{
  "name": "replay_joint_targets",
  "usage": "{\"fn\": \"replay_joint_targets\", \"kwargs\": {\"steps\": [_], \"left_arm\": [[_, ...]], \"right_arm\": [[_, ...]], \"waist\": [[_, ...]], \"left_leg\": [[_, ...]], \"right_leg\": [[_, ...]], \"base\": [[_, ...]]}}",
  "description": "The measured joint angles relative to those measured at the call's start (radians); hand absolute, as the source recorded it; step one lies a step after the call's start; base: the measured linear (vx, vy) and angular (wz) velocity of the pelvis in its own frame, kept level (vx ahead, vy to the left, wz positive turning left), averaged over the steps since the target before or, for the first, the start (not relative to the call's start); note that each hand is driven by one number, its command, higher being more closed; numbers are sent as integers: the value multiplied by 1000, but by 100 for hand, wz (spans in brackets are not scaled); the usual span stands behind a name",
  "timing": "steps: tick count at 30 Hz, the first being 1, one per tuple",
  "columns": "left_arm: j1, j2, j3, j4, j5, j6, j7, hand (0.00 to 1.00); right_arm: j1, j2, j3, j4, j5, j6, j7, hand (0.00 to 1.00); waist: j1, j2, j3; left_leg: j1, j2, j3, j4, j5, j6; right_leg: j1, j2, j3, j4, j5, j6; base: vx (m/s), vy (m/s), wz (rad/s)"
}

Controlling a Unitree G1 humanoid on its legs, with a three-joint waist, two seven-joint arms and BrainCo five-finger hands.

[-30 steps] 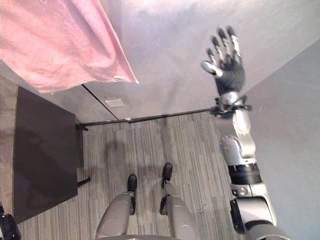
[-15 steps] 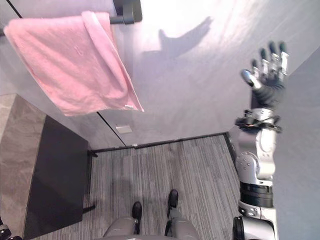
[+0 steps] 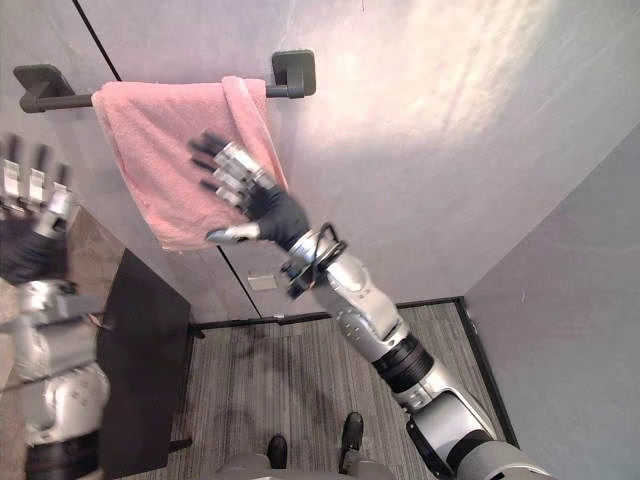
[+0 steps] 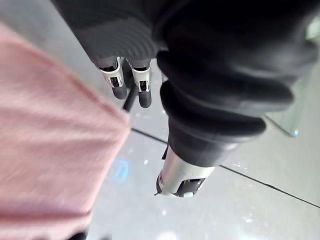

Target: Organize washtable

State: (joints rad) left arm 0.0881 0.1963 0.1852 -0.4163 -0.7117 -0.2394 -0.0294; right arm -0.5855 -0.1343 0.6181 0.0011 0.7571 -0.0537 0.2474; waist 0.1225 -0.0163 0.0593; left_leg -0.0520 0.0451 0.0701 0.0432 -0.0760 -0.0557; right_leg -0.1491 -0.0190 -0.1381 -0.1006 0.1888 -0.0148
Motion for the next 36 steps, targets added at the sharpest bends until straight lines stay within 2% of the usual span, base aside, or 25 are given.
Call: {"fn": "replay_joint_targets", "kwargs": {"steps": [2,5,10,15,20,24,31,36], "left_arm": [[66,-53,-91,1,-1,14,-36,0],[102,-80,-156,57,-3,35,-63,0],[136,-105,-159,128,-1,51,-79,0],[169,-112,-177,191,0,74,-80,0],[236,-136,-173,286,0,99,-82,0],[287,-146,-162,360,14,121,-92,0],[367,-194,-144,427,19,145,-100,0],[413,-216,-152,469,59,146,-99,0]], "right_arm": [[0,29,61,57,-1,19,38,0],[0,49,68,129,-1,25,52,0],[19,47,65,166,-1,25,53,0],[185,46,53,181,-1,31,52,0],[402,42,-30,181,-23,42,51,0],[518,40,-112,181,-25,42,38,0],[688,55,-236,154,-44,39,9,0],[792,88,-291,65,-123,17,-17,0]], "waist": [[-1,3,-2],[1,8,-18],[-2,12,-22],[-6,10,-34],[-12,5,-38],[-29,-1,-42],[-28,-3,-58],[-26,-4,-65]], "left_leg": [[10,3,-14,-8,0,0],[11,4,-36,-10,3,-5],[12,7,-42,-11,7,-10],[19,7,-41,-11,7,-10],[31,6,-39,-12,5,-8],[37,7,-39,-11,5,-8],[61,9,-34,-13,4,-8],[70,14,-10,5,-15,0]], "right_leg": [[20,1,-17,-4,-13,0],[23,1,-40,-4,-26,6],[23,2,-48,-4,-24,2],[30,1,-48,-4,-24,2],[41,1,-46,-4,-29,8],[47,2,-46,-4,-38,16],[68,4,-44,-4,-40,15],[85,6,-39,-4,-48,12]], "base": [[-6,27,17],[15,15,22],[26,19,5],[33,40,-1],[11,40,-1],[0,0,0],[0,0,0],[-11,22,-12]]}}
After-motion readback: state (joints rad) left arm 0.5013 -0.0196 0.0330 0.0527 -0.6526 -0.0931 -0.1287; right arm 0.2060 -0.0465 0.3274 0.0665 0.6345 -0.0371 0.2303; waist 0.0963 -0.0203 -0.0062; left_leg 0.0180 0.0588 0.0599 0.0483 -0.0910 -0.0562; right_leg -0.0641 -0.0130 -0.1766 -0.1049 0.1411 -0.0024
